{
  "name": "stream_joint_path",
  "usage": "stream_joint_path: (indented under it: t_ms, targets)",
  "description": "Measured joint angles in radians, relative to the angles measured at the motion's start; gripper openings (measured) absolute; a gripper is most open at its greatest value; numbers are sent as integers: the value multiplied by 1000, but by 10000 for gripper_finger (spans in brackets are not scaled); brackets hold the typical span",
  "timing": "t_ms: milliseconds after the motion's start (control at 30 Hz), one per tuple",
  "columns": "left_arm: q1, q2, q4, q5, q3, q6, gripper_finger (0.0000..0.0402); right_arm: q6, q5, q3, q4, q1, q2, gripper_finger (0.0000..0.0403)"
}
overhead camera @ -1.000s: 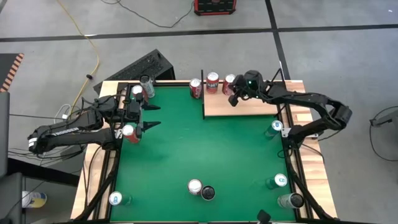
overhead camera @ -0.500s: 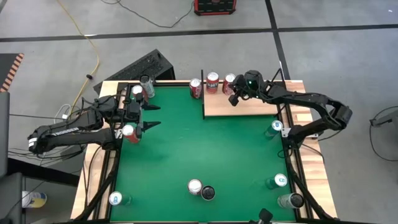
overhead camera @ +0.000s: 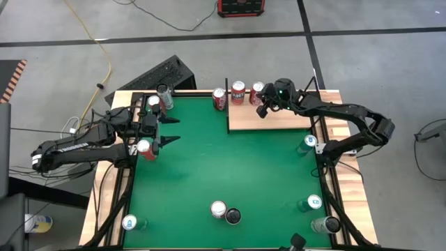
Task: Place canned beverage on shelf
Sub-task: Put the center red white soda can on the shelf, then put the bottom right blue soda can on the shelf
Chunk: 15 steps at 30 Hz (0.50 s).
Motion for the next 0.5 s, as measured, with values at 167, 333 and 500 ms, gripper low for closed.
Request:
stream_joint_path:
  t_ms: [167, 333, 500]
  targets:
    - [0, 0, 0, 0, 0, 0, 297, 22, -26, 37, -116, 33, -86, 18]
    - [0, 0, 0, 0, 0, 25, 297, 53, -30, 118, -390, 139, -216, 21]
    - [0, 0, 2, -5, 0, 55, 297, 157, -30, 179, -648, 272, -332, 23]
